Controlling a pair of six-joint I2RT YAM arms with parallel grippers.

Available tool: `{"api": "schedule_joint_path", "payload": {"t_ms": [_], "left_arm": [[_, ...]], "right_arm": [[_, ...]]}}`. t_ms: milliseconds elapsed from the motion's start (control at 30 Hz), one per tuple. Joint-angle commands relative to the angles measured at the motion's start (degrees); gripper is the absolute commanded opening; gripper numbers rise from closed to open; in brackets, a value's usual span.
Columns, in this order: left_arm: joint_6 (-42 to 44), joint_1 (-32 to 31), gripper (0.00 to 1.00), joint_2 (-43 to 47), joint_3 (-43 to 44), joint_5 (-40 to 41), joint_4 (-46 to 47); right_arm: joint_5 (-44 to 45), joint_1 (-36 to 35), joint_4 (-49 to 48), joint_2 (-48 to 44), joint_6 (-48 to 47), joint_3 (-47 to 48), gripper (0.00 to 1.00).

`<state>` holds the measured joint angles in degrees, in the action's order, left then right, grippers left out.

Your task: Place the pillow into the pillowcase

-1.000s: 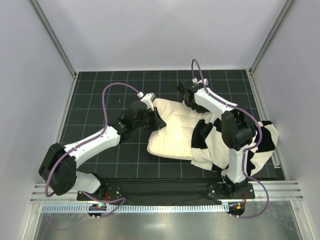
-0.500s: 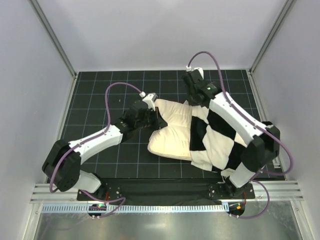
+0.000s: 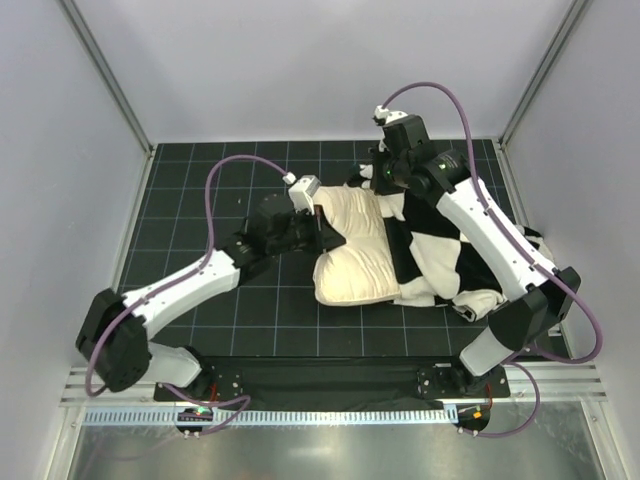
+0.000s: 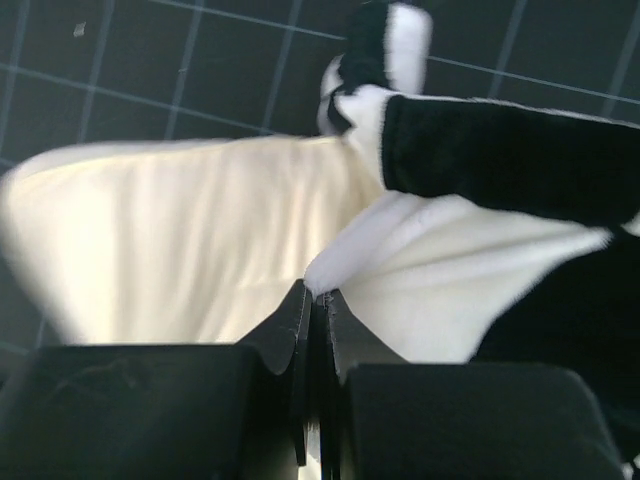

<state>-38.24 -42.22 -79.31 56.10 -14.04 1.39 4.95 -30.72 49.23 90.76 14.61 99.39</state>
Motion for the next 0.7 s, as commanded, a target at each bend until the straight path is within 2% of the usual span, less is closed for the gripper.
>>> {"api": "schedule_joint_path", "payload": {"t_ms": [0,133,233,400,500,600,667], "left_arm": [[-0.17,-3.66,0.0,9.86,1.66,-5.56,12.23],[0.88,-9.45,0.0,13.91,0.16,-3.98,11.8],[2.72,-13.32,0.0,16.46,0.24,-1.78,9.61],[7.99,-15.09,0.0,18.49,-1.25,5.93,5.65],[12.21,-14.57,0.0,16.74,-5.81,12.95,11.23],[9.78,-8.88,0.0,9.46,-9.6,8.96,20.29],[9.06,-7.27,0.0,2.01,-7.6,5.35,25.58]], "right_arm": [[1.64,1.97,-0.45,-1.11,0.07,-1.12,0.04],[-0.46,2.68,-1.33,1.52,-0.64,-2.63,0.04],[-7.12,2.59,-1.77,3.19,-0.2,-2.19,0.04],[-16.79,2.07,-4.49,-0.74,1.47,-4.82,0.04],[-16.56,1.98,-5.55,-3.3,2.09,-6.67,0.04],[-14.97,2.07,-4.85,-3.4,1.56,-6.93,0.04],[-15.23,1.98,-4.41,-2.7,1.39,-6.85,0.05]]}}
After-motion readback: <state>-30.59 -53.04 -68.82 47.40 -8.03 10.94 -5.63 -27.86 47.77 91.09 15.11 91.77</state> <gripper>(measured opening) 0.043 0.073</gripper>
